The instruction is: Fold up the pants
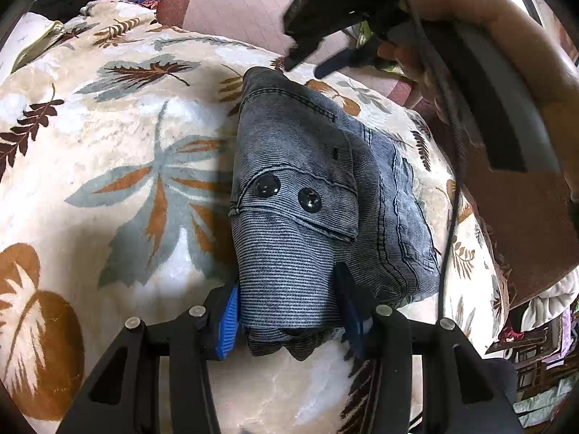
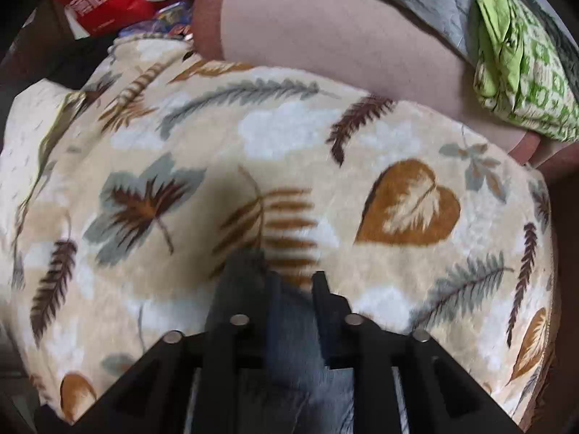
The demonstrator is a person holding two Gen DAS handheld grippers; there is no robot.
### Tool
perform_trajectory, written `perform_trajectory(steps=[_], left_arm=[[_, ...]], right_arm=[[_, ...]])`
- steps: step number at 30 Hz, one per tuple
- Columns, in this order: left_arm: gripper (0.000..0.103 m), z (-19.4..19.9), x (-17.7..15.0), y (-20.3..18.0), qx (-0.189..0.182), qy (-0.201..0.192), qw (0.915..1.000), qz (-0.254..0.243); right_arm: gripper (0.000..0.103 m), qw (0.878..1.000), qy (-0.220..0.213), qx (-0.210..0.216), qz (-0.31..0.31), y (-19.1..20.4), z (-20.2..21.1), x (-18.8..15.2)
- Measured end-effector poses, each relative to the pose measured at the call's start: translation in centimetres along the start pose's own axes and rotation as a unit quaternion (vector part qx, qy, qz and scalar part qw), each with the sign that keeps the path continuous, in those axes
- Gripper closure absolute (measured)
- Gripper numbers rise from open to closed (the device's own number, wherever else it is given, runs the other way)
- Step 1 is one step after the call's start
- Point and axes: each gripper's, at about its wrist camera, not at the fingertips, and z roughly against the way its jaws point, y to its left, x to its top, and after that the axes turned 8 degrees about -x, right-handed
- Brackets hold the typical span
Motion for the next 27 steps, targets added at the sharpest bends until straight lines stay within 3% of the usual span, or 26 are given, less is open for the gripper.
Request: perform_trajectory(steps=[1,2,8,11,13,14,19,27], left_arm=[[0.054,0.0,0.0,0.0,0.0,0.0,1.0,0.0],[0.054,0.0,0.0,0.0,-0.001,0.0,1.0,0.0],[0.053,-0.1,0.1,0.1,0.0,0.001,1.0,0.001],[0.053,-0.1,0.2,0.2,-0.001,0.002,1.0,0.001],[0.053,0.0,0.3,0.2,-0.001,0.0,1.0,0.002],[0.053,0.0,0.4,0.2,0.0,0.001,1.0,0.002],[0.053,0.0,0.3,-0.1,0.004,-0.001,1.0,-0.003],[0.053,-0.2,0.2,-0.6,0.01,-0.001,0.9999,-0.01]], right_arm=[[0.046,1.0,0.002,0.006,0.0,0.2,-0.1,-0.4],[0.038,1.0,-0.001,0.006,-0.001,0.2,-0.1,-0.6],[0.038,1.0,0.005,0.027,0.01,2.1,-1.2,-0.3],[0.038,0.999,0.025,0.01,0.043,3.6,-2.7,0.2],[0.071,0.998,0.04,-0.016,0.055,4.2,-3.7,0.2],[0.081,0.997,0.045,-0.013,0.053,4.2,-4.0,0.2],[0.085,0.998,0.033,-0.022,0.043,4.2,-3.7,0.5],[0.083,0.998,-0.039,-0.035,-0.027,0.8,-0.4,0.6]])
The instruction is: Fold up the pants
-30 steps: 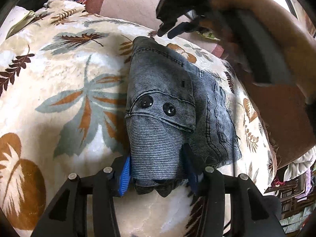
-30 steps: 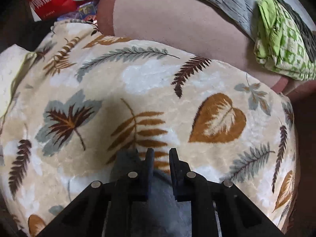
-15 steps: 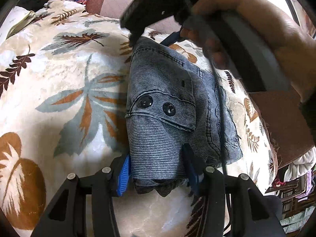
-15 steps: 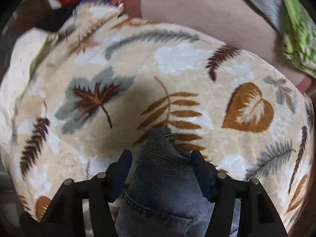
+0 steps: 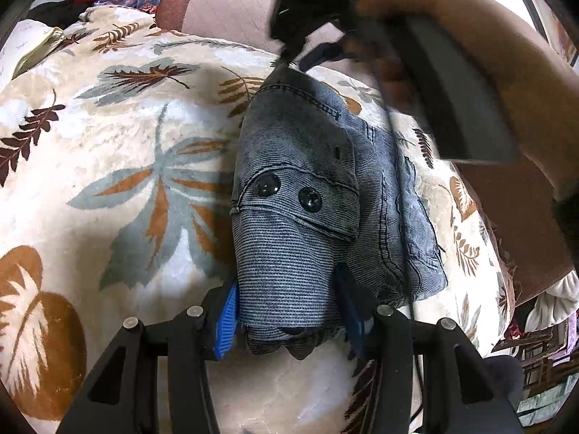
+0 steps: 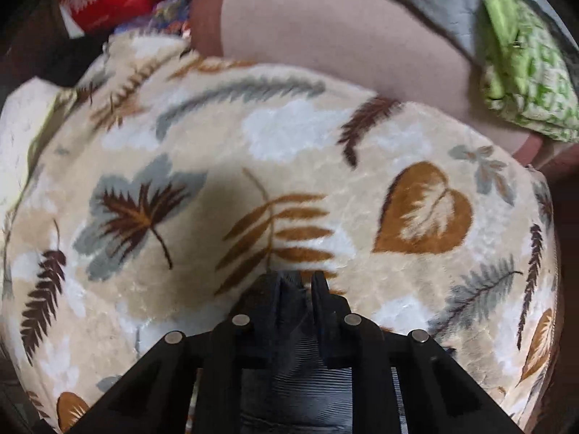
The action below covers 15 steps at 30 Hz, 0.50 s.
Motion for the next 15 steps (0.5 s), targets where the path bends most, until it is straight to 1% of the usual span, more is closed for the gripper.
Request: perform_trajectory(steps=[1,3,6,9,10,11,12,13,15], left_arm=[[0.053,0.0,0.0,0.0,0.0,0.0,1.0,0.001],[0.053,0.0,-0.1,0.0,-0.001,0.0,1.0,0.001],[0.053,0.0,-0.3,0.2,0.002,-0.001,1.0,-0.002],[0.053,-0.1,-0.5,0.2,0.004,-0.002,1.0,-0.003],[0.052,-0.2,-0.5,0.1,0.005,-0.002,1.0,-0.004],[0.052,-0.2,-0.5,0.0,0.006,-0.003,1.0,-0.005],[0.051,-0.3,-0.6,-0.1,0.008,-0.002,0.9999,-0.008],[0.051,-0.2,-0.6,-0.2,0.011,-0.003,0.9999,-0.012],[0.051,0.1,-0.6,-0.2,0.014,-0.006,0.9998,-0.016]], right_arm=[[0.083,1.0,-0.007,0.001,-0.007,-0.6,0.5,-0.2],[0.083,0.999,-0.018,0.019,-0.027,-2.2,1.9,-1.3],[0.082,0.997,-0.017,0.052,-0.046,-4.7,3.1,-4.6],[0.082,0.996,0.006,0.081,-0.048,-5.9,2.8,-8.6],[0.082,0.996,0.018,0.08,-0.041,-6.2,2.1,-9.8],[0.082,0.997,0.032,0.064,-0.034,-6.5,1.1,-10.9],[0.078,0.997,0.044,0.048,-0.031,-7.0,0.2,-11.6],[0.077,0.996,0.055,0.055,-0.044,-7.9,-0.8,-12.4],[0.077,0.992,0.053,0.075,-0.083,-9.3,-0.8,-12.9]])
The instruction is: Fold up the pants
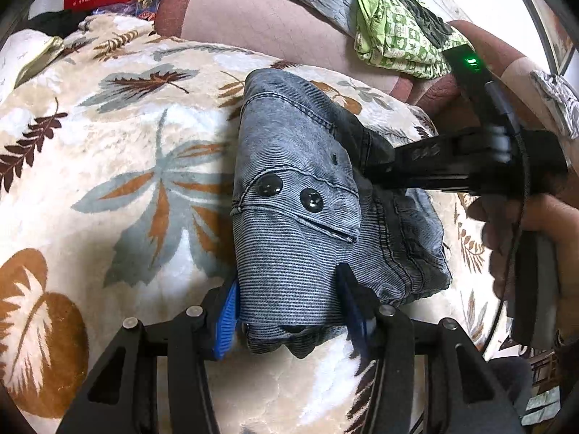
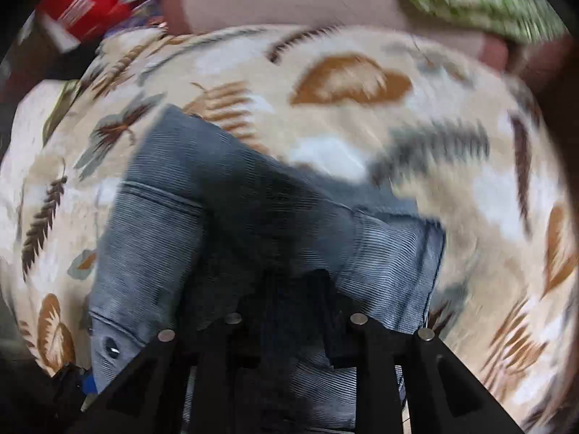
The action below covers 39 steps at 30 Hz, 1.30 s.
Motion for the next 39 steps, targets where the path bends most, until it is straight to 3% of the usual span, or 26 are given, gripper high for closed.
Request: perform_trajectory(steps=[7,11,13,17,19,20,21,23,25,29,34,37,38,39], left_arm=[[0.047,0.2,0.0,0.0,0.01,-0.008,0.9999,-0.003],[0.044,0.0,0.1,-0.3,0.013,-0.005,0.9999,-0.007],[0.042,0.4,0.1,-0.4,0.018,-0.007,0.9998,-0.008],[0.039,1.9,0.5,-0.6,0.017,-0.019,0.9997,-0.006],[0.036,2.5,0.5,-0.8,0.02,-0.027,0.9994,-0.007],[0.035,2.7,0.6,-1.0,0.023,-0.028,0.9993,-0.009],[0.035,2.8,0.6,-1.2,0.026,-0.028,0.9992,-0.011],[0.035,2.9,0.6,-1.4,0.032,-0.023,0.9991,-0.016],[0.035,3.2,0.5,-1.5,0.041,-0.025,0.9986,-0.021],[0.035,3.2,0.3,-1.4,0.053,-0.02,0.9982,-0.017],[0.035,3.2,0.1,-1.4,0.062,-0.019,0.9978,-0.015],[0.035,3.3,0.0,-1.5,0.065,-0.018,0.9976,-0.016],[0.035,3.3,0.0,-1.4,0.066,-0.017,0.9976,-0.016],[0.035,3.3,0.0,-1.4,0.066,-0.017,0.9976,-0.016]], right_arm=[[0.076,0.998,-0.058,0.002,0.002,-0.6,4.2,-3.4],[0.065,1.0,-0.011,-0.006,0.005,-2.4,1.3,-6.2],[0.065,0.999,-0.019,0.018,-0.025,-3.6,1.9,-6.5],[0.065,0.998,-0.054,0.006,-0.015,-3.3,5.0,-6.8],[0.055,0.997,-0.075,0.021,-0.012,-3.3,5.9,-7.6],[0.04,0.997,-0.071,0.012,-0.008,-3.3,5.4,-8.1],[0.036,0.998,-0.058,-0.003,0.001,-3.3,4.4,-8.5],[0.036,1.0,-0.015,-0.003,-0.008,-4.1,1.5,-9.4],[0.036,0.997,-0.022,0.036,-0.058,-5.8,1.9,-9.8],[0.036,0.998,-0.054,0.013,-0.041,-6.1,3.9,-9.8],[0.035,0.993,-0.106,0.044,-0.028,-4.5,6.3,-9.6],[0.035,0.998,-0.065,0.021,-0.001,-3.1,3.6,-10.6],[0.033,0.999,-0.038,0.004,0.005,-3.1,1.9,-11.0],[0.028,0.999,-0.043,0.007,-0.004,-3.4,1.7,-11.2]])
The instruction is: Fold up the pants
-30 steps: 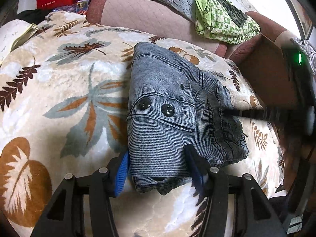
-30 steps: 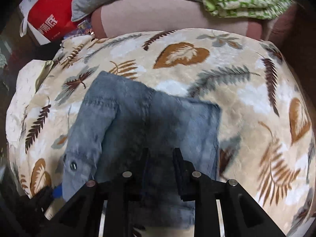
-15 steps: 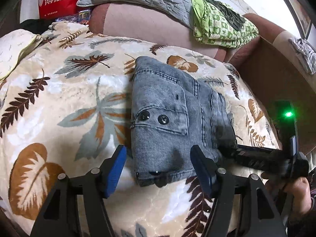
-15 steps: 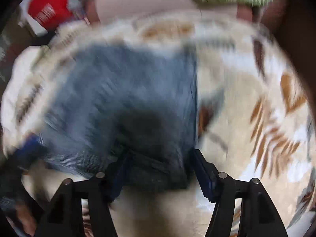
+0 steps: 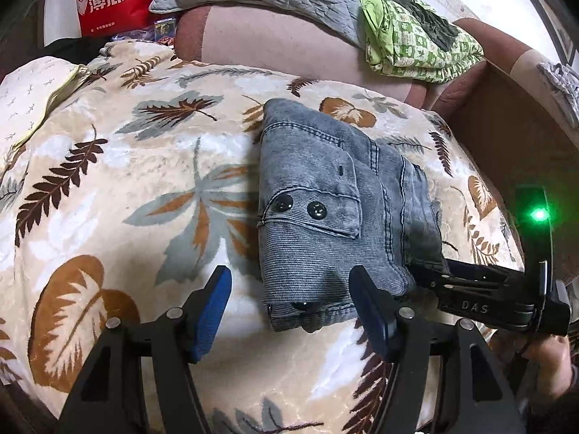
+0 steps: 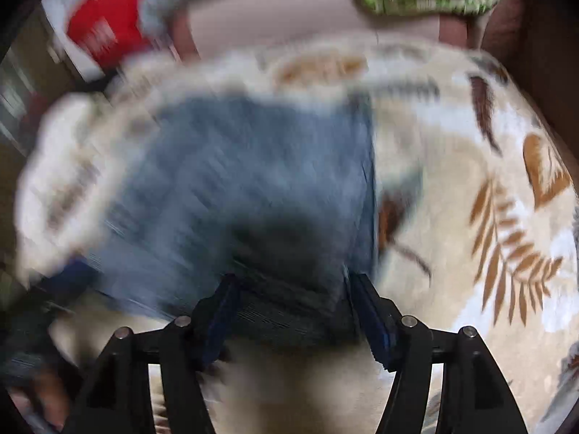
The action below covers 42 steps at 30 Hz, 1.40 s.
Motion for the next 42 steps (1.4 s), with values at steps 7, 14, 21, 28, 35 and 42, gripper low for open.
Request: perform_trajectory(steps=[7,14,21,28,35,42], left_arm=[[0.035,-0.2,0.0,0.4,0.002,0.003,1.0,0.0],[0.035,-1.2,0.3,0.9,-0.007,0.02,0.9997,0.008],[0.032,-2.1,0.1,1.2,-0.004,0.037,0.9993,0.006],[0.031,-2.3,-0.2,1.2,-0.002,0.039,0.9992,0.003],[0.031,-2.2,-0.2,1.1,0.001,0.038,0.9993,-0.004],[0.031,-2.0,-0.3,0.8,0.01,0.037,0.9992,-0.004]], right_arm=[[0.028,0.999,-0.037,0.01,-0.006,0.1,3.6,1.2],[0.026,1.0,0.018,0.004,0.005,0.3,-0.4,0.6],[0.026,1.0,-0.023,-0.005,-0.002,-1.1,4.3,2.6],[0.026,0.997,-0.062,0.021,-0.036,-2.5,5.4,2.6],[0.026,0.991,-0.077,0.053,-0.099,-4.7,4.2,-2.3],[0.026,0.991,-0.077,0.051,-0.1,-4.4,3.1,-3.1]])
